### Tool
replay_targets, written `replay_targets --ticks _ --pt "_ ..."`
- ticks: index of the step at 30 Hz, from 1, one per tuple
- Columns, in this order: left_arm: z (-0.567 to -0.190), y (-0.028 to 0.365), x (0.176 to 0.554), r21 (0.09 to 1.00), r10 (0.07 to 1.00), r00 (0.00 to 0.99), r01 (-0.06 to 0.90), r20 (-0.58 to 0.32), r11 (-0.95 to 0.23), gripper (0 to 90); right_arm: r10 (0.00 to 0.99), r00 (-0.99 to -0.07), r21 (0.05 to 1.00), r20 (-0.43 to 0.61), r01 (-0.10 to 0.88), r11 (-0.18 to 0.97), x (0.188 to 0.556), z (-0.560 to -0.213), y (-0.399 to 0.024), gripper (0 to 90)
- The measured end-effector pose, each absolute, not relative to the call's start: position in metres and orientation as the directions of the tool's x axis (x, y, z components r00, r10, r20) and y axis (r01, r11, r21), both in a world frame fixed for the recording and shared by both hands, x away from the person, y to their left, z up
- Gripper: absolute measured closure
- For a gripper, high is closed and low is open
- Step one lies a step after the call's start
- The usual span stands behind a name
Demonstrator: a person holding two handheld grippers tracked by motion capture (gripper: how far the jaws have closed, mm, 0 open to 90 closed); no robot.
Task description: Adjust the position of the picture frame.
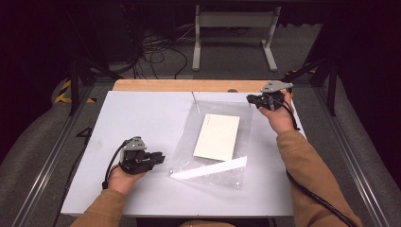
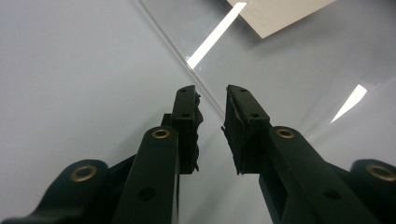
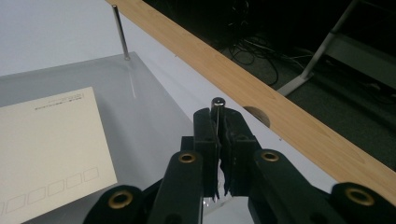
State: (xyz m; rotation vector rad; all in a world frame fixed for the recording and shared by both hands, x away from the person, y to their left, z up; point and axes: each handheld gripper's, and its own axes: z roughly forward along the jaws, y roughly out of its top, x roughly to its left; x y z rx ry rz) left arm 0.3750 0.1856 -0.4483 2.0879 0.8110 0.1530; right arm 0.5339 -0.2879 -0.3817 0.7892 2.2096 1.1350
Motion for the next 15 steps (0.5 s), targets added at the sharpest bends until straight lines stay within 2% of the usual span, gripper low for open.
replay_targets --ticks 15 --pt "-0.455 0.181 0.376 0.749 0.596 0.776 0.517 -0.207 -0.413 73.8 0.717 -0.683 0.79 -0.14 0.359 0.497 0.573 -0.417 -0.259 84.9"
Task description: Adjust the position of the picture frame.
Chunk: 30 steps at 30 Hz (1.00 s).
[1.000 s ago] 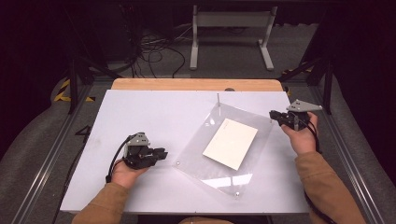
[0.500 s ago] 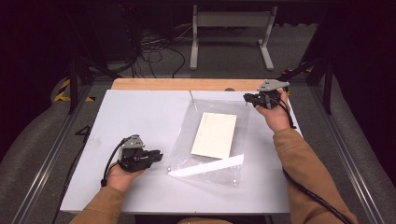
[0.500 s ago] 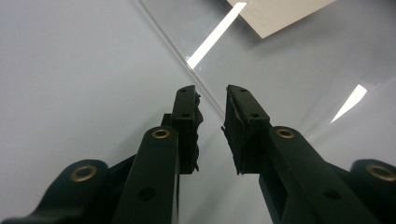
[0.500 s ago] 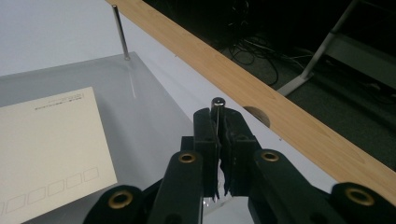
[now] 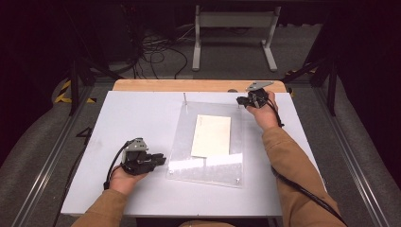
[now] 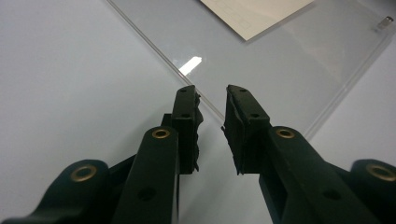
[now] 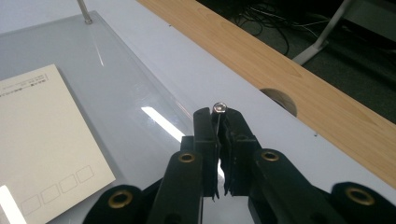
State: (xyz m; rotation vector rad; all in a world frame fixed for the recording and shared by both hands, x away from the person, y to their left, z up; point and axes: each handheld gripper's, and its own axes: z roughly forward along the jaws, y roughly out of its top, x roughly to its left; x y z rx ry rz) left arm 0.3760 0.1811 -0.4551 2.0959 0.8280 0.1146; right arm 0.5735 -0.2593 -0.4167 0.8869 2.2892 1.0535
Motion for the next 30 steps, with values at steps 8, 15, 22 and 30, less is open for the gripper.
replay_targets --ticks 8,15,22,30 --pt "-0.457 0.179 0.376 0.746 0.585 0.785 0.511 -0.203 -0.427 73.8 0.714 -0.682 0.776 -0.159 0.361 0.517 0.579 -0.424 -0.248 83.6" --pt "-0.455 0.18 0.376 0.751 0.591 0.784 0.504 -0.19 -0.427 73.7 0.726 -0.668 0.806 -0.163 0.333 0.488 0.576 -0.415 -0.242 74.1" --pt "-0.456 0.181 0.375 0.747 0.585 0.786 0.509 -0.201 -0.427 72.9 0.753 -0.643 0.816 -0.136 0.358 0.454 0.576 -0.412 -0.24 64.0" --pt "-0.459 0.18 0.375 0.73 0.598 0.769 0.539 -0.225 -0.419 71.6 0.768 -0.639 0.798 -0.053 0.435 0.417 0.582 -0.427 -0.244 77.9"
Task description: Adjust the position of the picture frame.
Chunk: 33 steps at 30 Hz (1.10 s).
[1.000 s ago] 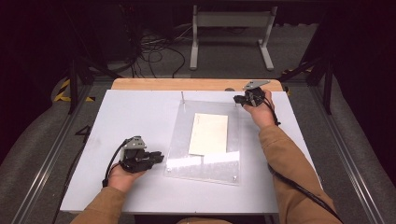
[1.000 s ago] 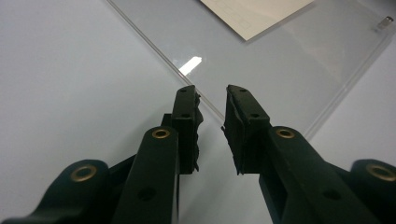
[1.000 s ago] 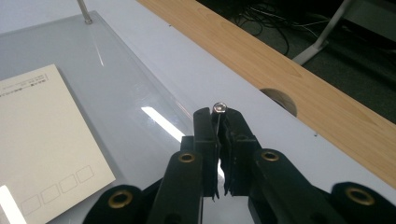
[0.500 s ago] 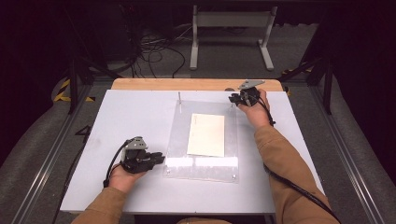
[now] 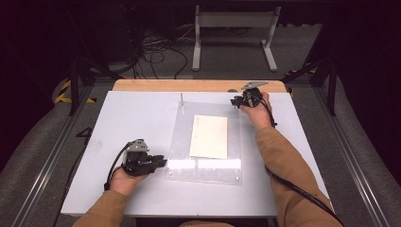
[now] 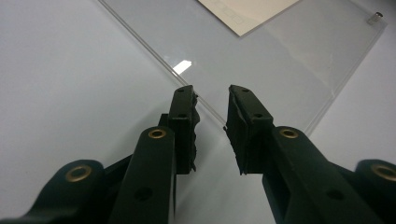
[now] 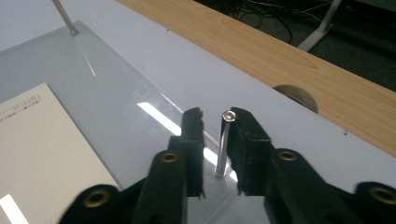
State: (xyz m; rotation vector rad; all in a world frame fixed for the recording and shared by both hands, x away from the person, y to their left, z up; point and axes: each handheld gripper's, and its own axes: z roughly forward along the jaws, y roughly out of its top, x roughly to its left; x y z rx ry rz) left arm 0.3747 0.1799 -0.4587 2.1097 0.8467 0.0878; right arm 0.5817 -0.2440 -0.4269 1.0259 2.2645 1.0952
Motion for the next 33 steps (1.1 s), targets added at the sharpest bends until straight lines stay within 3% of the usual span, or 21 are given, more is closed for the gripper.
replay_targets --ticks 2,8,11,15,21,25,33 --pt "-0.46 0.181 0.375 0.721 0.608 0.763 0.547 -0.219 -0.426 72.0 0.765 -0.638 0.791 -0.088 0.423 0.443 0.582 -0.426 -0.244 84.3" --pt "-0.465 0.176 0.376 0.681 0.597 0.766 0.569 -0.237 -0.46 86.5 0.755 -0.649 0.785 -0.094 0.418 0.457 0.583 -0.425 -0.244 84.7" --pt "-0.465 0.171 0.375 0.674 0.574 0.78 0.565 -0.249 -0.476 89.2 0.754 -0.65 0.79 -0.088 0.416 0.451 0.583 -0.426 -0.245 84.7" --pt "-0.464 0.169 0.375 0.677 0.563 0.794 0.545 -0.229 -0.494 89.6 0.751 -0.654 0.788 -0.087 0.416 0.454 0.583 -0.425 -0.246 84.7" --pt "-0.466 0.172 0.374 0.676 0.544 0.792 0.562 -0.276 -0.476 89.7 0.749 -0.658 0.791 -0.079 0.416 0.449 0.583 -0.425 -0.246 84.7" --pt "-0.471 0.177 0.375 0.678 0.474 0.807 0.569 -0.352 -0.466 89.7 0.722 -0.688 0.783 -0.08 0.404 0.472 0.583 -0.424 -0.246 84.8" --pt "-0.47 0.17 0.359 0.669 0.389 0.85 0.522 -0.355 -0.53 89.7 0.647 -0.759 0.774 -0.065 0.371 0.514 0.572 -0.423 -0.254 84.6"
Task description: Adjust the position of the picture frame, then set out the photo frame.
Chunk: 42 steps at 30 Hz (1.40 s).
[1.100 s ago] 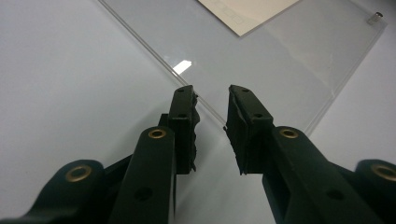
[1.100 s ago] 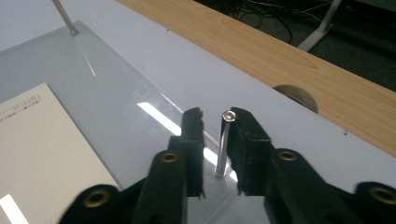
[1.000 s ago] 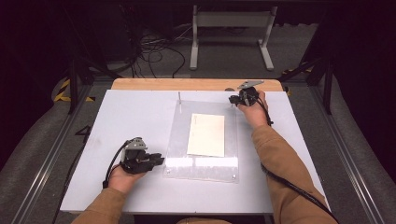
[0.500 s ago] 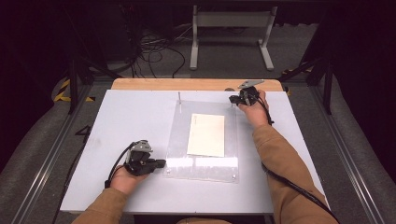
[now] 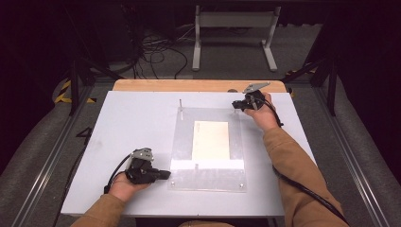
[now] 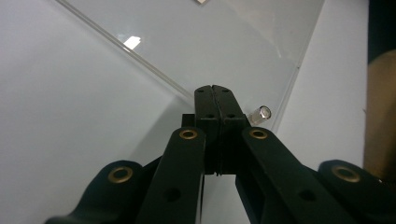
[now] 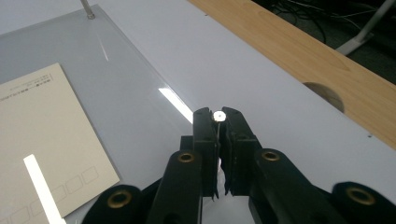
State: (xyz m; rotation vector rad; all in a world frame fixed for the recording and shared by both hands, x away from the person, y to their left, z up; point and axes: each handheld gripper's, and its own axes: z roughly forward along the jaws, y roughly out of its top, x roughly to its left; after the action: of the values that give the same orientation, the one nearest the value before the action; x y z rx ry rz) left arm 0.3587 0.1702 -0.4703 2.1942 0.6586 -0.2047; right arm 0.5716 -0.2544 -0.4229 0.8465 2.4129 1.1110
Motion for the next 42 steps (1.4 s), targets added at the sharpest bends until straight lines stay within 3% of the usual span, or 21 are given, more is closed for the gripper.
replay_targets --ticks 11,23,27,35,42 --pt "-0.47 0.158 0.335 0.66 0.265 0.89 0.453 -0.37 -0.6 89.6 0.584 -0.811 0.782 -0.046 0.335 0.526 0.543 -0.425 -0.267 84.1" --pt "-0.466 0.154 0.331 0.668 0.219 0.91 0.407 -0.351 -0.622 86.2 0.578 -0.816 0.817 0.019 0.346 0.462 0.528 -0.43 -0.279 81.8" --pt "-0.456 0.157 0.336 0.713 0.262 0.917 0.399 -0.302 -0.576 81.2 0.605 -0.796 0.849 0.01 0.326 0.415 0.521 -0.427 -0.28 73.7" --pt "-0.442 0.171 0.344 0.795 0.369 0.902 0.387 -0.223 -0.468 76.8 0.637 -0.769 0.857 -0.046 0.297 0.42 0.507 -0.417 -0.287 68.1" --pt "-0.437 0.181 0.347 0.837 0.497 0.851 0.39 -0.169 -0.383 60.0 0.66 -0.75 0.889 -0.042 0.273 0.367 0.496 -0.419 -0.299 67.2"
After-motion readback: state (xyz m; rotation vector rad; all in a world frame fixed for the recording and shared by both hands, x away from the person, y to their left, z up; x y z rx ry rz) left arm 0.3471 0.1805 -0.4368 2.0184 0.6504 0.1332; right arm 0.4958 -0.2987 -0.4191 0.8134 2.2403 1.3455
